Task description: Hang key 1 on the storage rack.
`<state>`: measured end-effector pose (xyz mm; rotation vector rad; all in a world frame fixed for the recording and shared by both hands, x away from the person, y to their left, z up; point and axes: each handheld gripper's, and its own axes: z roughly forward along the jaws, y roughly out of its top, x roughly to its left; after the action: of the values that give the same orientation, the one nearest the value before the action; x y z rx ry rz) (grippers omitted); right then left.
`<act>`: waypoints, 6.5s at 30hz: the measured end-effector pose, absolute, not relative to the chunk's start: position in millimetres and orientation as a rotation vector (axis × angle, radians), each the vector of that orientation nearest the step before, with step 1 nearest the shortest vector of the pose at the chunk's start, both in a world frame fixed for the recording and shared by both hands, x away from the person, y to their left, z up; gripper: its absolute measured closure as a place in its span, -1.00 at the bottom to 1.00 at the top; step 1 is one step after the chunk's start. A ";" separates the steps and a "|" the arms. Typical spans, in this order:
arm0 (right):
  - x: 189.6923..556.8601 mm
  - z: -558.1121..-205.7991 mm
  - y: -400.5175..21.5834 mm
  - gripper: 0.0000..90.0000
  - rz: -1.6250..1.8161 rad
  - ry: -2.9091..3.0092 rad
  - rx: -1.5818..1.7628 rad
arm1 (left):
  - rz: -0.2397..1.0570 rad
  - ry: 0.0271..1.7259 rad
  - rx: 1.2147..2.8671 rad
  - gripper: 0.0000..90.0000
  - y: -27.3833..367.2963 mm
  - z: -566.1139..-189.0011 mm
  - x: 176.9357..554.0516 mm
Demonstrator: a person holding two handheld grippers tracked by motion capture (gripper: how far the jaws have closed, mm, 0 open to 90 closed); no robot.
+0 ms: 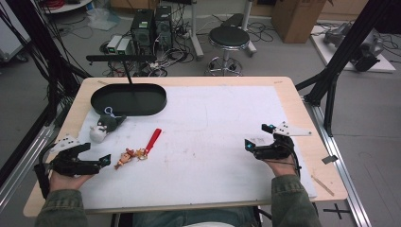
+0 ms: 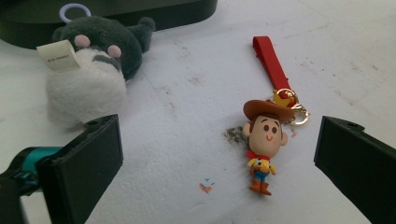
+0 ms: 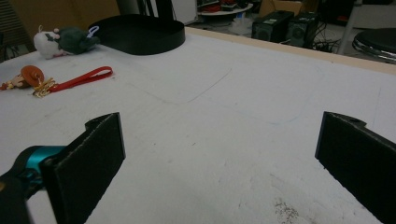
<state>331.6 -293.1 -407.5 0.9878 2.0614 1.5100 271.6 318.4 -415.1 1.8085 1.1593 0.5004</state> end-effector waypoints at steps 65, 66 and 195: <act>340.0 -416.2 -285.9 -0.99 1.451 2.086 1.034 | 0.437 1.014 2.224 -0.96 202.9 -371.4 354.3; 339.9 -416.0 -286.0 -0.99 1.452 2.087 1.036 | 0.434 1.016 2.227 -0.96 201.0 -372.9 355.6; 339.1 -415.7 -290.9 -0.99 1.470 2.058 1.063 | 0.339 0.967 2.155 0.67 202.5 -193.2 471.4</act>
<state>339.1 -290.9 -415.7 1.0627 2.0582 1.4700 471.4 202.5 -193.2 2.1552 0.9670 0.3390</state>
